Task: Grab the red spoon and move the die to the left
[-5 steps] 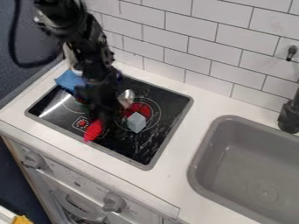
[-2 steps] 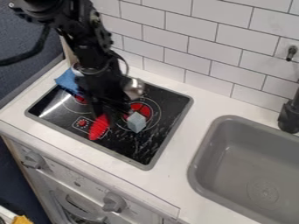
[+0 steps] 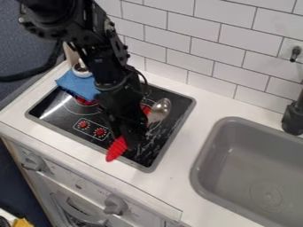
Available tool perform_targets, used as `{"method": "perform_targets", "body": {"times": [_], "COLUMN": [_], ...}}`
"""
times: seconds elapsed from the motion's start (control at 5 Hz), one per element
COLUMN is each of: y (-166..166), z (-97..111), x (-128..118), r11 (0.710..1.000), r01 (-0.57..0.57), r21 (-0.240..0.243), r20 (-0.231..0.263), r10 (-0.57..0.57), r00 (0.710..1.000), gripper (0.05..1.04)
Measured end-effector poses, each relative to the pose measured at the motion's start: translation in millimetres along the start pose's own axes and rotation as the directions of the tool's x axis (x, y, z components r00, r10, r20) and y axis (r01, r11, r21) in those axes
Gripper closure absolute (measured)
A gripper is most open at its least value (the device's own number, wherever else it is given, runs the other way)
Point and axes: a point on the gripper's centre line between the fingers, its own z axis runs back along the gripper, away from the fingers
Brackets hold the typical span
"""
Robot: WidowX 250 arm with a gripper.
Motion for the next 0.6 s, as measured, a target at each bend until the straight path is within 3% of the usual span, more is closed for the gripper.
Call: {"method": "perform_targets", "body": {"times": [0.4,0.6], "y": [10,16], "z": [-43,-51], "x": [-20,-17], "r11": [0.998,0.997], "r01": [-0.062,-0.077], "r21": [-0.003,0.011], "r20": [-0.186,-0.219], "r10": [0.060,0.077], "r00": [0.981,0.973], "gripper": [0.703,0.703]}}
